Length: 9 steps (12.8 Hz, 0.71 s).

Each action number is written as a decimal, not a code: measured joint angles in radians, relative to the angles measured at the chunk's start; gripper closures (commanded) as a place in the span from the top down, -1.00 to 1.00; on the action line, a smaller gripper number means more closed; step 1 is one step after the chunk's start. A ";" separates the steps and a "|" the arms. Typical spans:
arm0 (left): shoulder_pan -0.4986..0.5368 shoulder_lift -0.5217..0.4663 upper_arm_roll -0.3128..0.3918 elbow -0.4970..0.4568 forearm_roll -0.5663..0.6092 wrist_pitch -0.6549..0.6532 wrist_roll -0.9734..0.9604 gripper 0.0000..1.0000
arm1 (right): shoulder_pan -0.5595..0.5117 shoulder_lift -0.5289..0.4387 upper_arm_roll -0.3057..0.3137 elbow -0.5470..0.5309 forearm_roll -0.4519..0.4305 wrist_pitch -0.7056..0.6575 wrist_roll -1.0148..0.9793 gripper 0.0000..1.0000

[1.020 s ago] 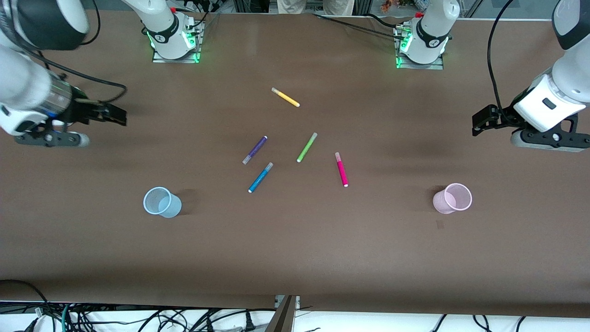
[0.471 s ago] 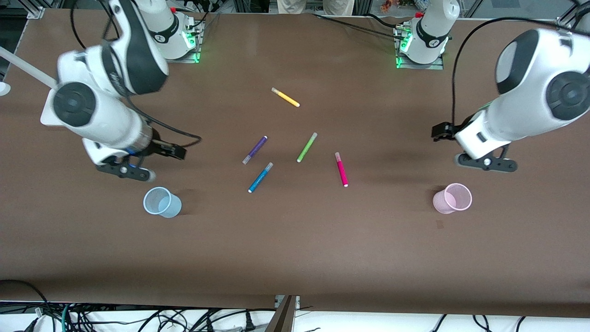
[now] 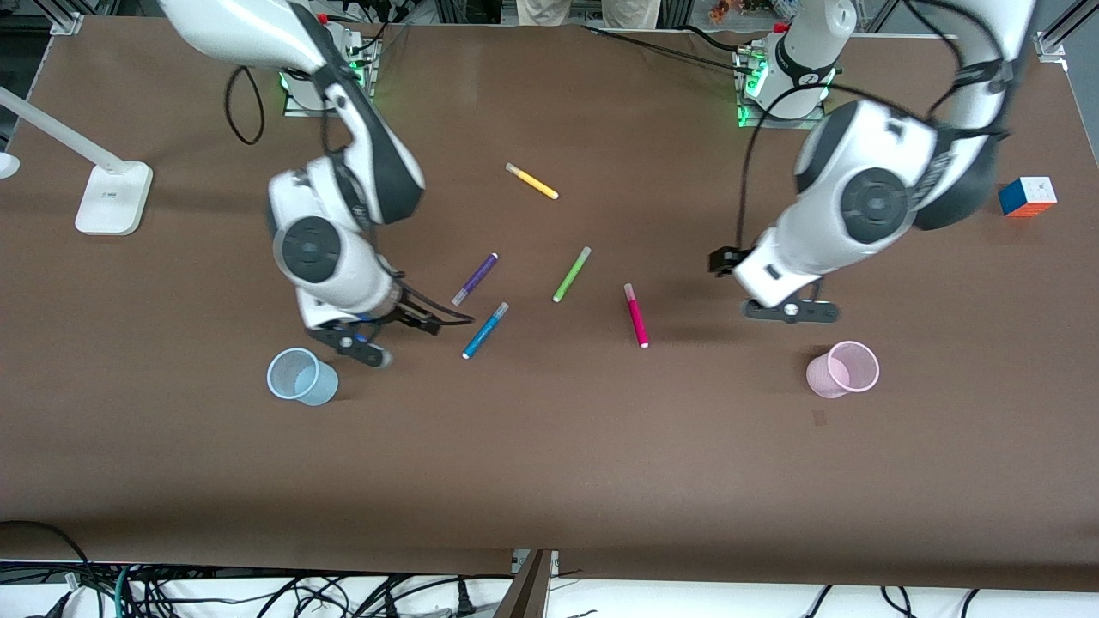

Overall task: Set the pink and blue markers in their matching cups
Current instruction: 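Grasp the pink marker with the left gripper while the right gripper grasps the blue marker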

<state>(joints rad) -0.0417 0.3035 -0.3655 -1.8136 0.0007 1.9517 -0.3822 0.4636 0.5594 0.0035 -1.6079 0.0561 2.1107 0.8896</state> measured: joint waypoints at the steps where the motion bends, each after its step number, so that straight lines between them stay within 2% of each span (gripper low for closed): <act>1: -0.027 0.019 -0.005 -0.035 0.000 0.076 -0.028 1.00 | 0.018 0.032 0.000 0.000 0.000 0.043 0.035 0.97; 4: -0.088 0.092 -0.005 -0.070 0.071 0.239 -0.080 1.00 | 0.047 0.110 0.000 0.001 0.000 0.161 0.112 0.97; 6: -0.092 0.141 -0.005 -0.070 0.126 0.297 -0.086 1.00 | 0.060 0.151 0.000 0.003 0.000 0.216 0.140 0.97; 9: -0.103 0.204 -0.004 -0.071 0.141 0.358 -0.091 1.00 | 0.083 0.210 0.000 0.004 0.000 0.306 0.167 0.97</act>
<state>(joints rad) -0.1446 0.5079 -0.3699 -1.8847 0.1422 2.3101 -0.4728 0.5465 0.7692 0.0034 -1.6038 0.0562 2.4164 1.0565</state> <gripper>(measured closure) 0.000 0.013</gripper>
